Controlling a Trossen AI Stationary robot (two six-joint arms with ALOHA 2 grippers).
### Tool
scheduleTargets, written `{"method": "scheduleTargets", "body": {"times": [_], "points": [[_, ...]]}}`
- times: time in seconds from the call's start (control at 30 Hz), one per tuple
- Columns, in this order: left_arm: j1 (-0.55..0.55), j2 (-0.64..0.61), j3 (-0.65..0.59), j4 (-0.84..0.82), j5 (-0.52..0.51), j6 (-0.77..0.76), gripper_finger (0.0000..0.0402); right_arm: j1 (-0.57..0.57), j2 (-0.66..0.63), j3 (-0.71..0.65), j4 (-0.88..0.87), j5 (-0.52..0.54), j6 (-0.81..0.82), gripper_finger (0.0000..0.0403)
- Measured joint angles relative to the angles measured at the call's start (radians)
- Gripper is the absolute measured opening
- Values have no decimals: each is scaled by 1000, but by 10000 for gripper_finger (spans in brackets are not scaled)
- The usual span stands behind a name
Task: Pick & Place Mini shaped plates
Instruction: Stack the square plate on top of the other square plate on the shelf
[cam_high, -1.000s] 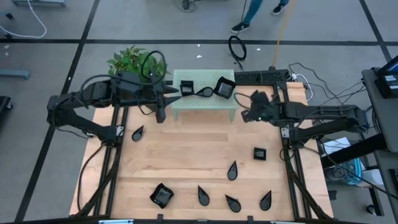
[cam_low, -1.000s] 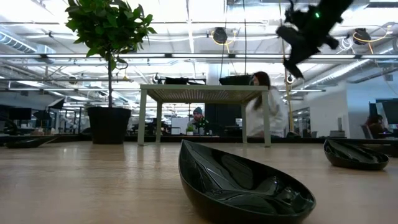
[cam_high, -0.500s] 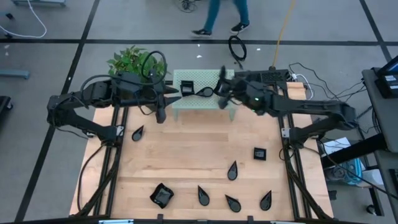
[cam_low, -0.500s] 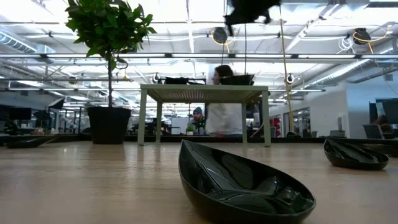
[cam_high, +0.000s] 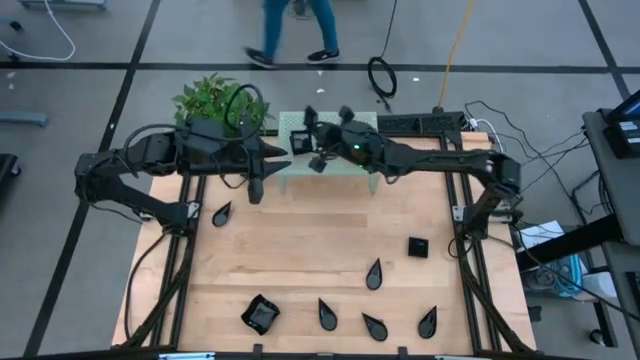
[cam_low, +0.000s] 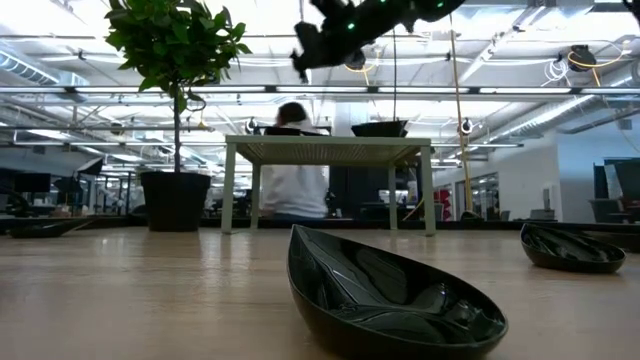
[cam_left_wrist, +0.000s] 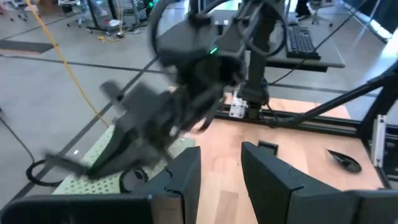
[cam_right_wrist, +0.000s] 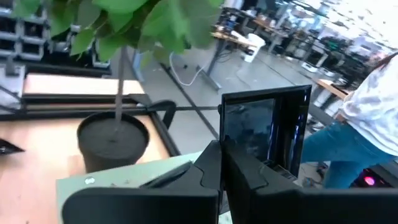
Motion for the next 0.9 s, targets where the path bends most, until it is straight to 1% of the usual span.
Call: {"method": "scheduleTargets", "body": {"times": [0.2, 0.4, 0.53, 0.73, 0.9], "points": [[-33, -11, 0, 9, 0, 0, 120, -1, 103, 43, 60, -9, -81, 0], [-52, -21, 0, 7, -3, 0, 120, -3, 156, 46, 56, -8, -153, 0], [-62, -25, 0, 5, -5, 0, 120, -4, 177, 46, 55, -8, -201, 0], [-63, -24, 0, 4, -5, 1, 120, -3, 180, 46, -4, -8, -263, 0], [-62, -24, 0, 4, -4, 7, 120, -3, 180, 46, -50, -8, -268, 0]]}}
